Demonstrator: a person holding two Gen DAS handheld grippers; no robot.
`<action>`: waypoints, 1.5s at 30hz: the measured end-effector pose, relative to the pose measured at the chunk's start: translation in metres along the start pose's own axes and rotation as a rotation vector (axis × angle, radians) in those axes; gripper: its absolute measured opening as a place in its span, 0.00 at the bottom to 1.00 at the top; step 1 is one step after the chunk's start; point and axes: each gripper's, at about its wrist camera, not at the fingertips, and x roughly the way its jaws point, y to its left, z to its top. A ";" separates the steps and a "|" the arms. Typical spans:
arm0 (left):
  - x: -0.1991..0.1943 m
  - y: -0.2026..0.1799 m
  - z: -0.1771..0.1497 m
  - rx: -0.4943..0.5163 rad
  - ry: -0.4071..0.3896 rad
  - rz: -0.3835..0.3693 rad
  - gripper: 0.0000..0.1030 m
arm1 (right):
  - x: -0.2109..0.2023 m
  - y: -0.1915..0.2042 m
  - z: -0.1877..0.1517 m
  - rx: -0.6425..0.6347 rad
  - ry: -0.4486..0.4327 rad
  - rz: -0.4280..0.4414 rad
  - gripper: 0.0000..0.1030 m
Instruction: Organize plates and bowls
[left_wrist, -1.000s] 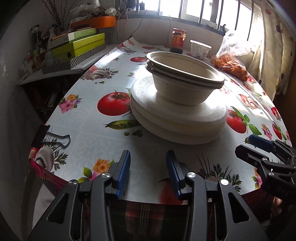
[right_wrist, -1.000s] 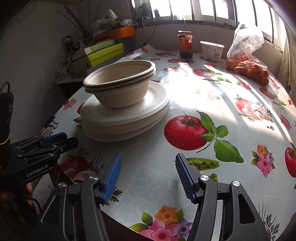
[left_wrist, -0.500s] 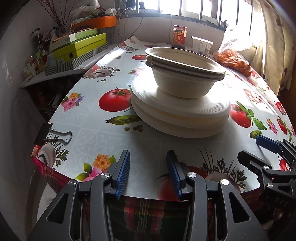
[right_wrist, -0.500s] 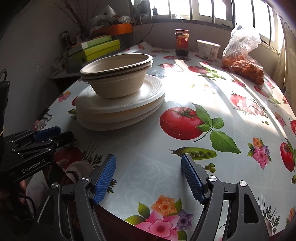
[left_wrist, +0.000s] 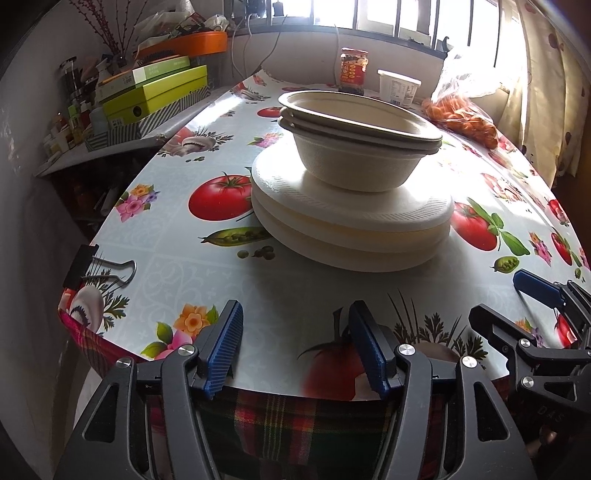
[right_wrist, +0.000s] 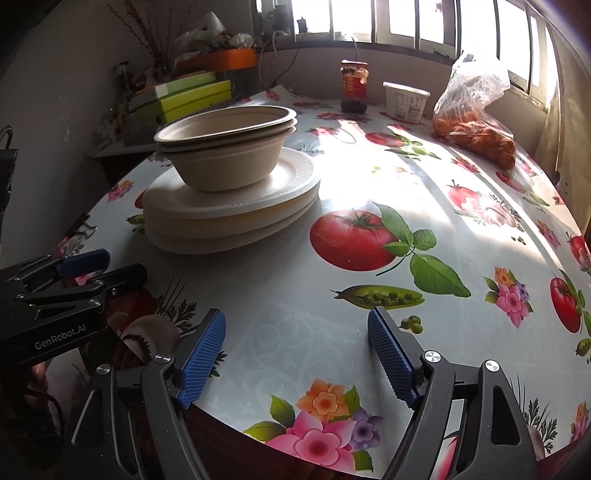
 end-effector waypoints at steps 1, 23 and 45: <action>0.000 0.000 0.000 0.001 0.000 0.000 0.59 | 0.000 0.000 0.000 0.000 0.000 0.000 0.78; 0.000 0.000 0.000 -0.002 0.000 0.001 0.61 | -0.001 -0.001 -0.001 0.001 0.000 0.000 0.81; 0.000 0.001 0.000 -0.001 -0.001 0.001 0.61 | -0.001 -0.001 -0.002 0.000 0.000 -0.002 0.82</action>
